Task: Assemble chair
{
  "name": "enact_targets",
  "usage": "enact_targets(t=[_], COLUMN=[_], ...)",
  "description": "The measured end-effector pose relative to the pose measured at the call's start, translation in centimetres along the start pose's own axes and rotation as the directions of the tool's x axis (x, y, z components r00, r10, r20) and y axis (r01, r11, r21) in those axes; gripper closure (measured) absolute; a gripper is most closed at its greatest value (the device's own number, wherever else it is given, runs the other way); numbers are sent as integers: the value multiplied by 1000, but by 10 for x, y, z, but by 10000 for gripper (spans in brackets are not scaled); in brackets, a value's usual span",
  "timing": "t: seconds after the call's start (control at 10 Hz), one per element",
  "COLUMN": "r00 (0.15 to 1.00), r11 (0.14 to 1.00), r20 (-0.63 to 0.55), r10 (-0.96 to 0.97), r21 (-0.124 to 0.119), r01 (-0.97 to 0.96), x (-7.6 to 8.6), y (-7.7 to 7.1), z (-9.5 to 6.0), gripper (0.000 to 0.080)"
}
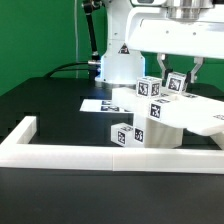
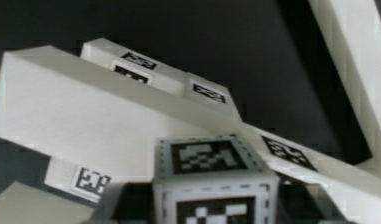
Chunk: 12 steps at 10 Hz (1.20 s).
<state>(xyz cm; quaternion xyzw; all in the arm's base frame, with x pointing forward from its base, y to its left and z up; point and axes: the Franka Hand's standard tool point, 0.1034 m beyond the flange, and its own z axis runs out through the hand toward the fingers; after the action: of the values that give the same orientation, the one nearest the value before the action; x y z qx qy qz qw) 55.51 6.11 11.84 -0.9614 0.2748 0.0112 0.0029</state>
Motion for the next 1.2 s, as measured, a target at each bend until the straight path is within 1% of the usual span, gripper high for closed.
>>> enact_targets(t=[0.1,0.2,0.3,0.4,0.5,0.6,0.7,0.8,0.9,1.0,1.1,1.2], r00=[993,987,987,993,998,999,1000,995,977,965,945,906], r11=[993,987,987,993,998,999,1000,995,977,965,945,906], r20=[3,3,4,2,0,-1,-3,-8,-9,-9,-10,-12], r10=[119,159,158,116,70,41,-25,-104,-213,-264,-326,-423], r21=[7,7,7,6,7,7,4,5,3,3,1,-6], r01=[-119,-159,-158,-116,-70,-41,25,104,213,264,326,423], x=[0,-1,-1,-1,-2,-3,-5,-5,-4,-4,-4,-4], y=[-1,-2,-2,-2,-3,-5,-6,-7,-6,-5,-5,-4], z=[0,0,0,1,1,1,1,2,2,2,2,2], gripper=[514,514,514,514,325,192,192,159,152,152,152,150])
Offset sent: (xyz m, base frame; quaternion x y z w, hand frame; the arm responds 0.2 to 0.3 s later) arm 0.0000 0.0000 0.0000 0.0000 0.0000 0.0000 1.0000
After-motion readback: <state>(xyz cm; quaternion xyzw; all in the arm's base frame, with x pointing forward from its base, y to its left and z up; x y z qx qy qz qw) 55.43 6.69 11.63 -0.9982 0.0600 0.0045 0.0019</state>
